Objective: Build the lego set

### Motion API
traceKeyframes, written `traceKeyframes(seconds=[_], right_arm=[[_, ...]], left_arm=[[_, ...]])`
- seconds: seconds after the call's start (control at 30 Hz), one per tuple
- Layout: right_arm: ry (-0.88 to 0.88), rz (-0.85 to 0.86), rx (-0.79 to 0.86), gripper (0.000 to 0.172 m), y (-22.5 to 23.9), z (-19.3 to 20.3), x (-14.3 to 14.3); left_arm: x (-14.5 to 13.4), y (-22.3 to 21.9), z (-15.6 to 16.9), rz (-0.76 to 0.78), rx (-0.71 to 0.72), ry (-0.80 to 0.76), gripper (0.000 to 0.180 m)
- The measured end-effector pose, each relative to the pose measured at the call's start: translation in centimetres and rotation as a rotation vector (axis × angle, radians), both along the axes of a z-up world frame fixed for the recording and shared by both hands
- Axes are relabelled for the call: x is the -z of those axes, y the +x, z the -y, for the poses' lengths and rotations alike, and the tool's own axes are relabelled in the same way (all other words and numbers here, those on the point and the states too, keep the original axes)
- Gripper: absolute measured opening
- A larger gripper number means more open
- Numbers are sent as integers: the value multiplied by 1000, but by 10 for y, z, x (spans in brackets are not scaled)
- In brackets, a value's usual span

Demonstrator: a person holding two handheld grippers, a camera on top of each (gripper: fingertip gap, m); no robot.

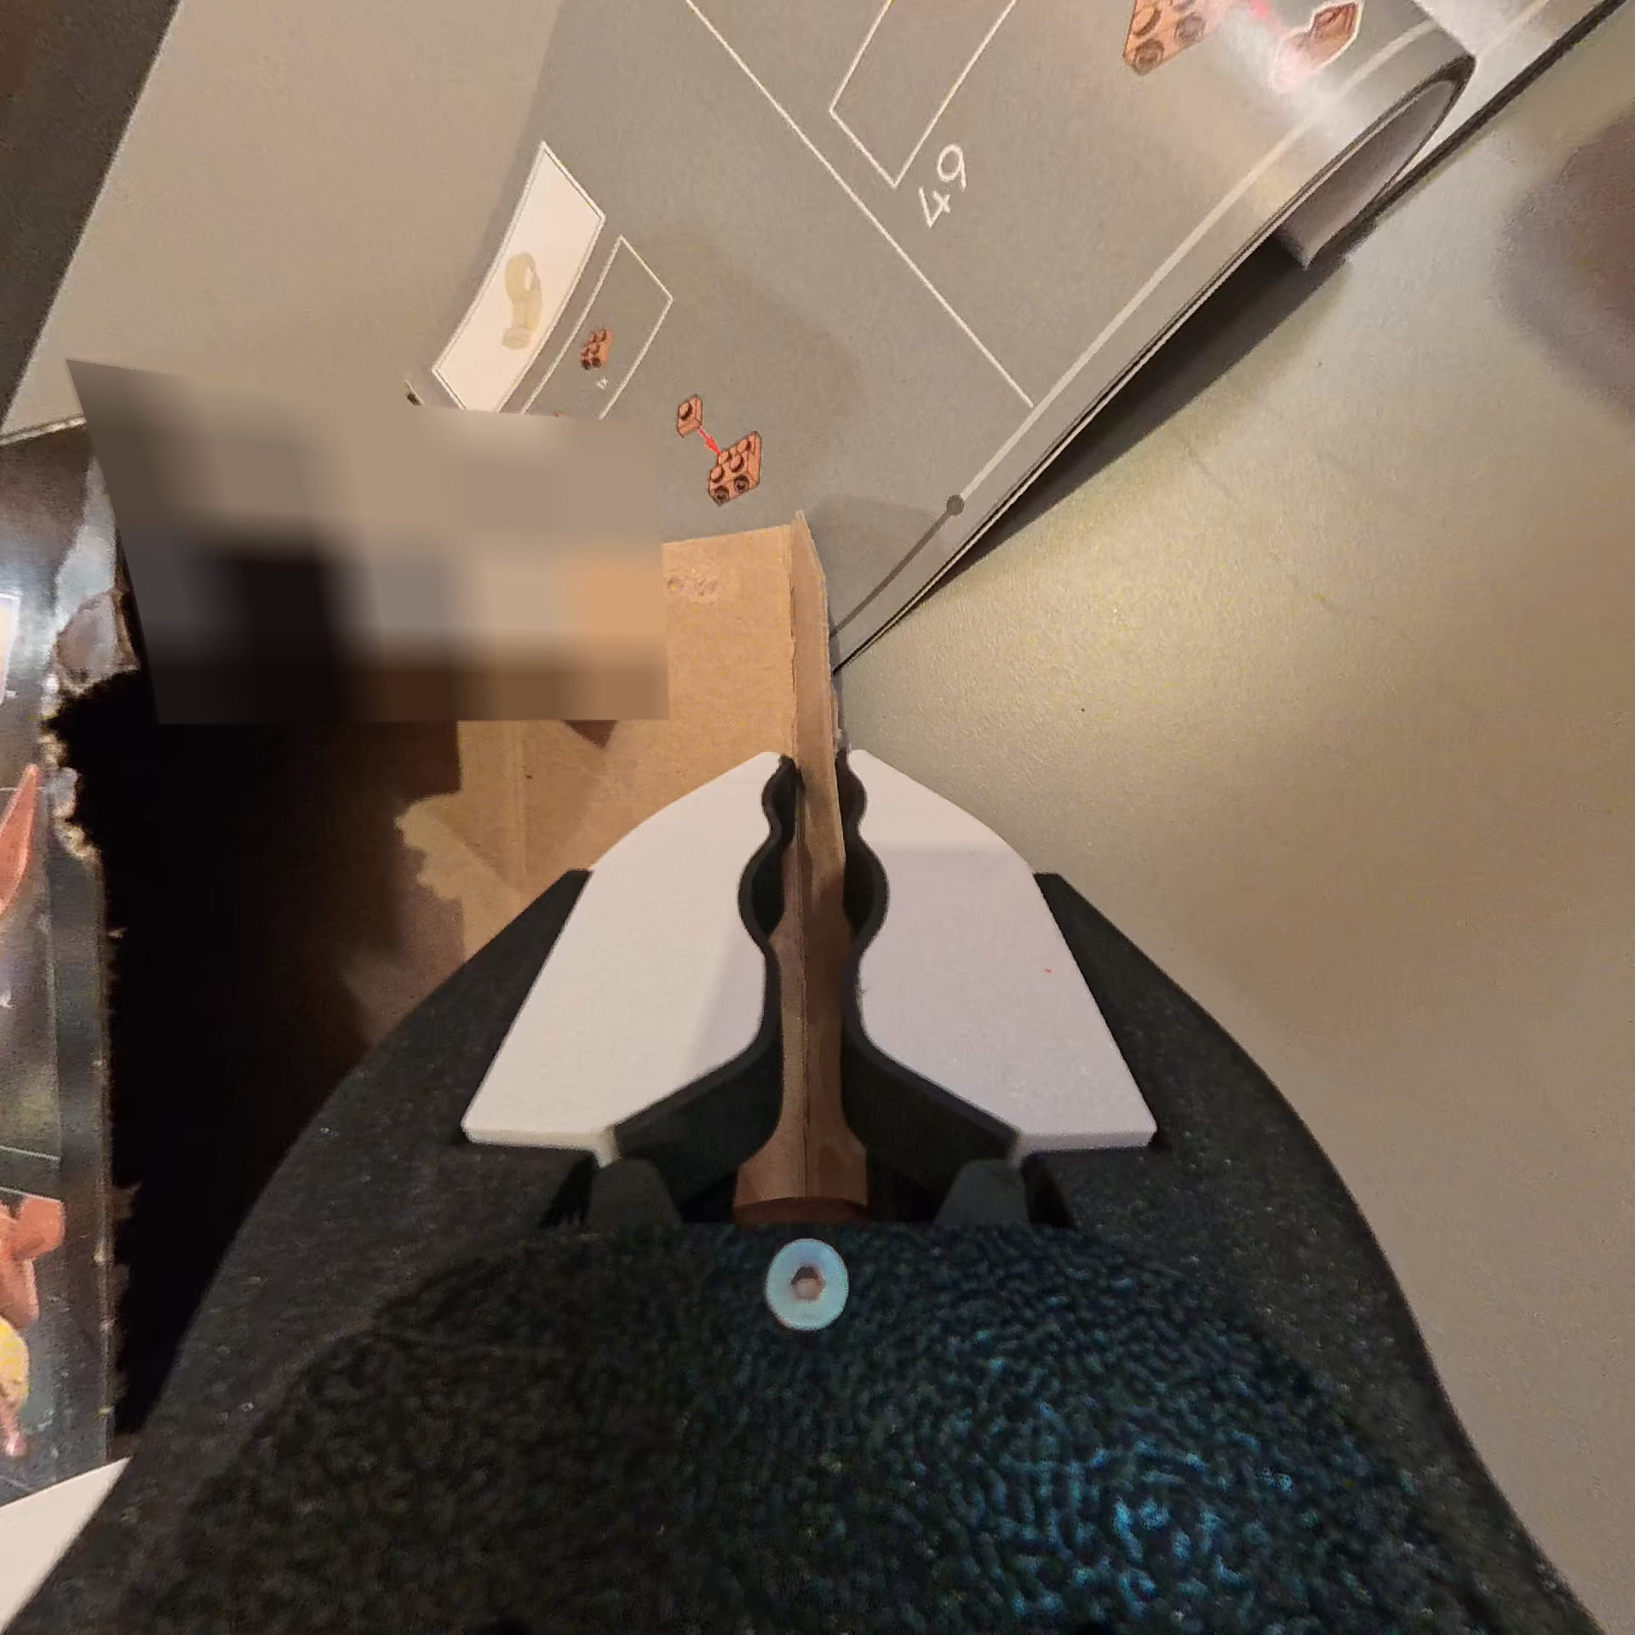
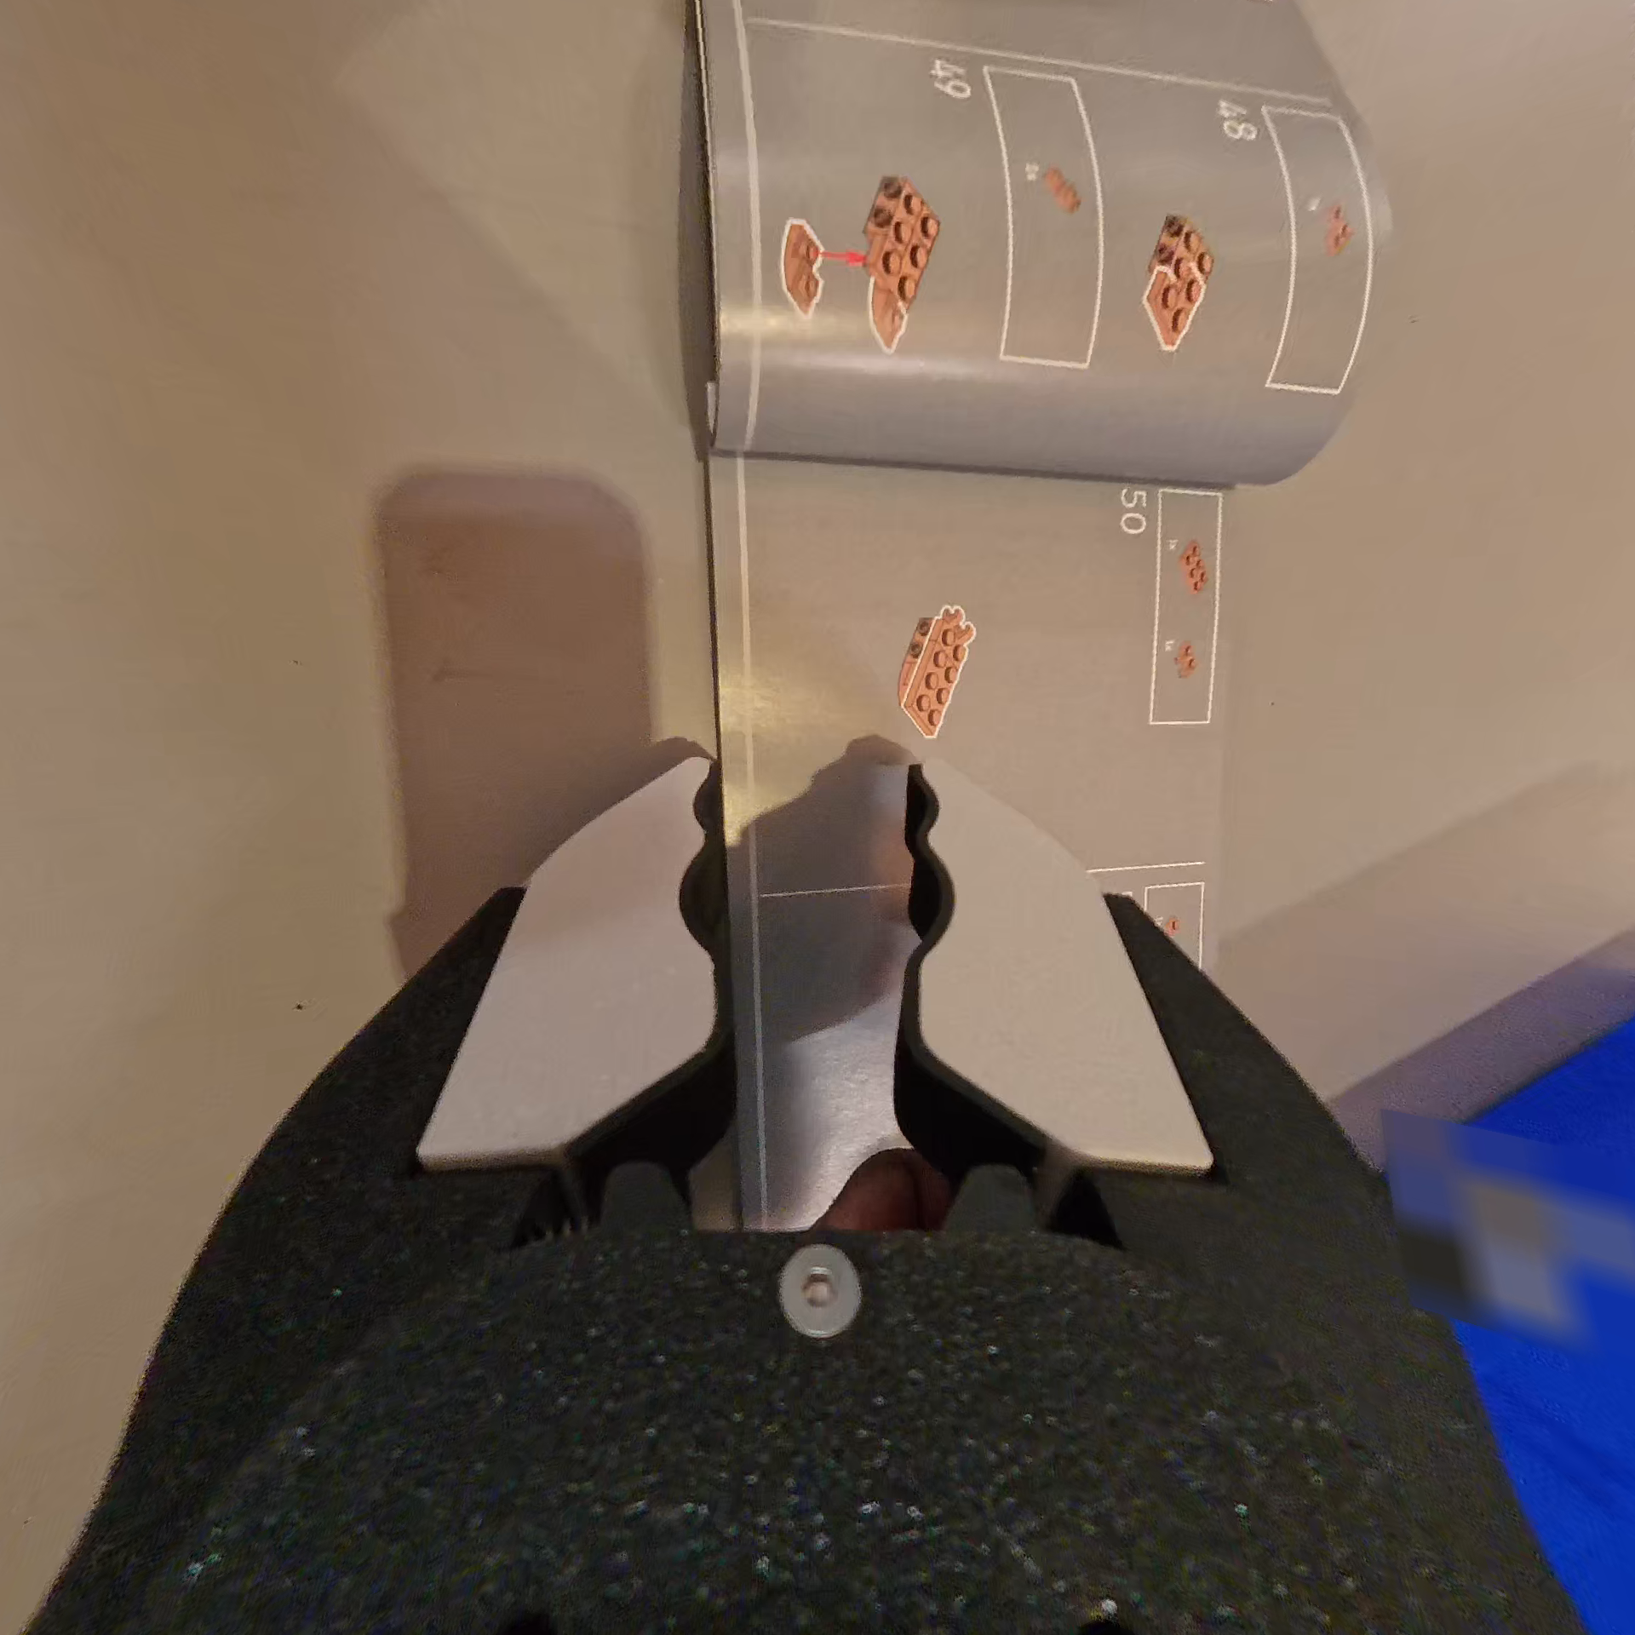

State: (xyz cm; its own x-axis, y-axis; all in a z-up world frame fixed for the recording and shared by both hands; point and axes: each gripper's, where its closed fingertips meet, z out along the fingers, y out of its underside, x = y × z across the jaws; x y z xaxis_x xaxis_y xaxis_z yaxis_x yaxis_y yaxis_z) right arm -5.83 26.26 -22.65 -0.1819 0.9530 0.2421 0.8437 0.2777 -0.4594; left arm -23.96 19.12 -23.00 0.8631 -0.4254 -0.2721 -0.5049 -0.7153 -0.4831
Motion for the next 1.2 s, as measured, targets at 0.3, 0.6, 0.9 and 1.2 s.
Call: traceKeyframes(seconds=[0.3, 0.6, 0.9, 1.2], right_arm=[[38, 10, 7, 40, 1, -5, -1], [66, 9, 8, 40, 2, -7, -4], [-81, -158, 7, 42, 6, 4, -70], [274, -139, 447, 47, 153, -170, -149]], left_arm=[[0, 0, 0, -4, -2, 5, 10], [-8, 2, -4, 21, -5, 52, 17], [-40, 21, -13, 149, 60, 217, 17], [-50, 27, -16, 121, 95, 282, 17]])
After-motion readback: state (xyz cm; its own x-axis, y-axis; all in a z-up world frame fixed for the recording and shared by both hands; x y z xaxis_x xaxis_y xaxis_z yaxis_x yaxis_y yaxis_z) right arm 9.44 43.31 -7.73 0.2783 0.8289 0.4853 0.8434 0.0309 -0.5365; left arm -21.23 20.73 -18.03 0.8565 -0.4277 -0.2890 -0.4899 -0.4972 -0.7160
